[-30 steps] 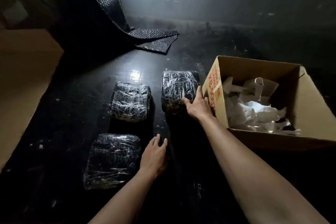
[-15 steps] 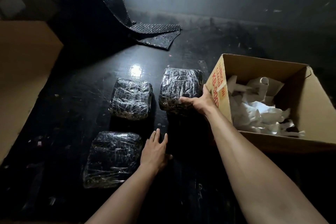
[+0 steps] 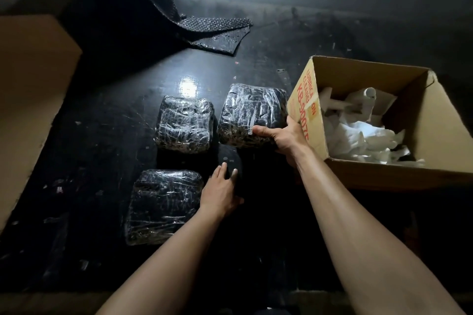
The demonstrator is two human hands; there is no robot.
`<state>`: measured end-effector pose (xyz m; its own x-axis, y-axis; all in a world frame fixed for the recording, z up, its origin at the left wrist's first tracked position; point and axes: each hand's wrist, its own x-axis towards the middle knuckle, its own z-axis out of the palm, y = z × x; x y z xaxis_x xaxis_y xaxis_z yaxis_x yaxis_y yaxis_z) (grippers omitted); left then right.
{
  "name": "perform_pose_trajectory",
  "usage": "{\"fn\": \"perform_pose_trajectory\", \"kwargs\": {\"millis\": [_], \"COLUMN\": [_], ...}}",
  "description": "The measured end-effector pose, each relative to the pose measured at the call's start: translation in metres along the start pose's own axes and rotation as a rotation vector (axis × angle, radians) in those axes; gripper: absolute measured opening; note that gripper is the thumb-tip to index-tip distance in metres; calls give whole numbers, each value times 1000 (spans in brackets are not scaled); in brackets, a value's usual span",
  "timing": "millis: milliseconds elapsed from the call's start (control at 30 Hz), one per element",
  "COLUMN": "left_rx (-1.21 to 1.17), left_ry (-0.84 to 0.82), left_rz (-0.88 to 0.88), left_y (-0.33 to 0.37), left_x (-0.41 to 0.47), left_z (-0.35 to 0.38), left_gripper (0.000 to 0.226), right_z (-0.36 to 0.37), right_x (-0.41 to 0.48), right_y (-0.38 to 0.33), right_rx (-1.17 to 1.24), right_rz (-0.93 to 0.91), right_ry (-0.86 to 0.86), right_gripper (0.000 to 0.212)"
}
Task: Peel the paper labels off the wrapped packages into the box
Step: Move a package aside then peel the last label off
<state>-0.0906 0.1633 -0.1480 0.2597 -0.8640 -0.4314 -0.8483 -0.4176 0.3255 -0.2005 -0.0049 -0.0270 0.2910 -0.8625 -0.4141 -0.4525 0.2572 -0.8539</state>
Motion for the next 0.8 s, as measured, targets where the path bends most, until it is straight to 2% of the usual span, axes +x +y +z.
{"fn": "perform_pose_trajectory", "kwargs": {"millis": [167,333,400,533,633,700,800], "left_rx": [-19,56,64,53,5,67,76], "left_ry": [-15,28,36,32,80,74,65], "left_rz": [-13,26,73,76,61,98,115], "left_y": [-1,0,-3,-2,1,2,-4], "left_x": [-1,-4,-4,-12,-12,-13,-7], "left_z": [0,-8,-16,-28,-31,-33,-28], "left_gripper": [96,93,86,91,60,40,37], "right_z": [-4,-12,-17,-32,-45,-51,-55], "right_x": [-28,-54,-66,-95,-114,-126,-142], "right_y": [6,24,31,47,66,83,111], "right_rx": [-73,-33,-25,9,-7,0,24], "right_rz": [-30,-69,-88,-102,-115,-126,-99], "right_ry": [5,49,44,-3,-47,-59,-97], "right_gripper": [136,133,132,125,120,122,120]}}
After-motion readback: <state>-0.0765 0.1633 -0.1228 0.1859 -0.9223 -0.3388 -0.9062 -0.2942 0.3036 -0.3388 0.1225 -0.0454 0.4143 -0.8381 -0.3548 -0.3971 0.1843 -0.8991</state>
